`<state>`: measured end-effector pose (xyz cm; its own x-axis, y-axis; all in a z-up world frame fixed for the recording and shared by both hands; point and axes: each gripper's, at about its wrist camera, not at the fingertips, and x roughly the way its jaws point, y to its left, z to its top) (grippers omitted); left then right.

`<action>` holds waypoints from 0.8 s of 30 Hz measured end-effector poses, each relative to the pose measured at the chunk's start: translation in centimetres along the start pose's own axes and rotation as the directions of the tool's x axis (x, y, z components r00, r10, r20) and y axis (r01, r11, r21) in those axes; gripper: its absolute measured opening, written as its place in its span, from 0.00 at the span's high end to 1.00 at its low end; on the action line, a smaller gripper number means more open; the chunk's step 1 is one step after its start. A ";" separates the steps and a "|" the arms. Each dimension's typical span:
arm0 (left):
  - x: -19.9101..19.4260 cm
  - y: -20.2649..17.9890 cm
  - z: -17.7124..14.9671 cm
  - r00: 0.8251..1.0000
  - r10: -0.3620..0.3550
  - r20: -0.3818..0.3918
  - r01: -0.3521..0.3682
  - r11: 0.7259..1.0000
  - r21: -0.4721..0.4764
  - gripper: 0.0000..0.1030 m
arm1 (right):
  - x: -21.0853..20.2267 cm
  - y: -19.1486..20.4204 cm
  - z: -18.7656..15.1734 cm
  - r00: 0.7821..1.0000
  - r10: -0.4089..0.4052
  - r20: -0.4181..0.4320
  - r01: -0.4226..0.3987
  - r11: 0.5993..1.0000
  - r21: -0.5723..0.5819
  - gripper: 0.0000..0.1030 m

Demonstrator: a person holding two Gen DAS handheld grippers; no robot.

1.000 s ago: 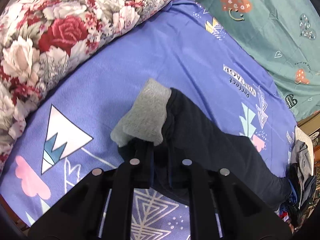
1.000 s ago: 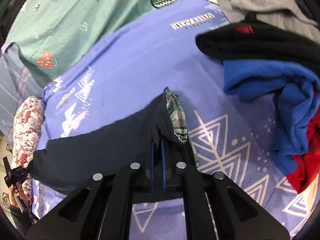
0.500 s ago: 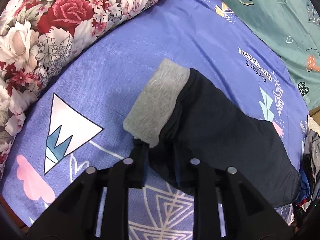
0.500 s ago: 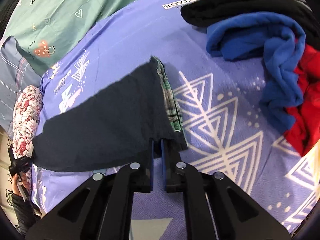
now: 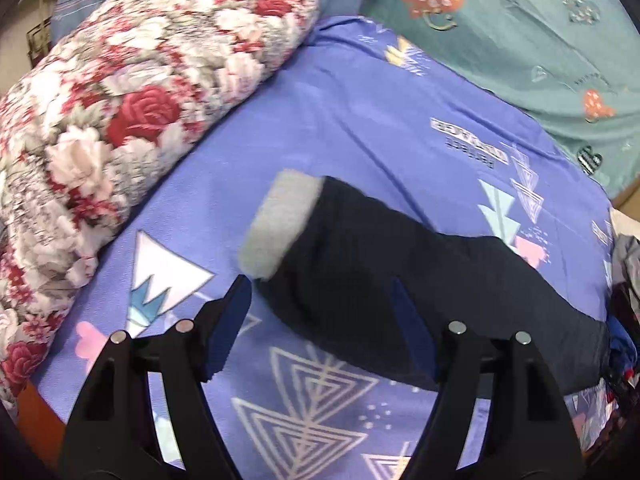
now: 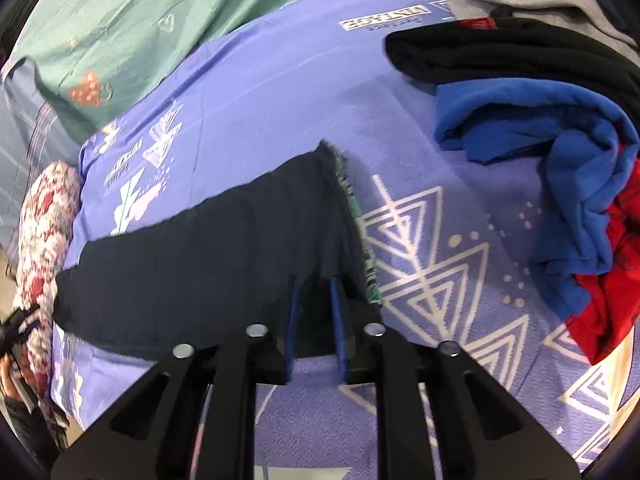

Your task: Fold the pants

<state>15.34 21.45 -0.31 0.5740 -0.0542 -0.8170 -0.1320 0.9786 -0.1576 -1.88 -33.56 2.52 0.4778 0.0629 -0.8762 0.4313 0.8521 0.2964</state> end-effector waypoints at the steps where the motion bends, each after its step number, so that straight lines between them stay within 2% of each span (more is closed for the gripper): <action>1: 0.3 -0.6 0.0 1.000 -0.012 -0.005 0.012 1.000 0.010 0.27 | -0.1 0.2 -0.1 1.000 -0.001 0.002 0.001 1.000 -0.004 0.97; 6: 3.6 -2.3 -0.7 0.995 -0.043 -0.091 0.044 0.999 0.010 0.27 | -1.4 -0.3 -0.2 1.000 0.014 0.026 -0.014 1.000 0.015 1.00; 7: 4.3 -2.4 -0.9 0.994 -0.030 -0.109 0.031 0.999 0.012 0.27 | -1.6 -0.7 -0.2 1.000 0.003 0.024 -0.004 1.000 0.023 0.97; 8: 5.2 -2.4 -1.2 0.992 -0.001 -0.127 0.003 1.000 0.021 0.27 | -1.5 -1.0 -0.2 1.000 -0.008 0.020 0.007 0.999 0.032 0.93; 10: 6.5 -2.3 -1.8 0.988 0.037 -0.152 -0.032 0.999 0.038 0.27 | -1.2 -1.4 -0.4 0.999 0.031 0.017 -0.032 0.999 0.034 0.70; 12: 7.2 -2.5 -2.3 0.985 0.057 -0.165 -0.047 0.997 0.063 0.26 | -1.3 -0.9 -0.3 0.998 0.053 0.033 -0.053 0.998 0.021 0.60; 13: 7.3 -2.6 -2.5 0.984 0.069 -0.163 -0.057 0.995 0.079 0.26 | -1.5 -0.4 0.0 0.998 0.032 0.051 -0.032 0.999 0.000 0.56; 17: 7.4 -3.1 -2.9 0.982 0.101 -0.158 -0.082 0.989 0.123 0.26 | -2.2 0.5 2.2 0.991 0.029 0.131 -0.025 0.999 -0.026 0.54; 19: 7.4 -3.0 -2.9 0.982 0.092 -0.164 -0.074 0.991 0.109 0.26 | -1.4 0.5 3.8 0.989 -0.018 0.144 0.021 0.999 -0.024 0.54; 21: 7.5 -2.8 -2.8 0.982 0.086 -0.168 -0.070 0.992 0.101 0.25 | -0.1 0.3 5.1 0.989 -0.062 0.133 0.066 0.998 -0.025 0.54; 24: 7.7 -2.7 -2.7 0.981 0.081 -0.174 -0.064 0.993 0.100 0.24 | 2.3 -0.1 6.6 0.995 -0.062 0.082 0.062 0.998 -0.007 0.54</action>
<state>17.99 17.85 -7.67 0.4119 -0.0090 -0.9112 -0.0866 0.9950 -0.0489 4.23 -36.92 2.97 0.5115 -0.0326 -0.8587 0.4547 0.8582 0.2382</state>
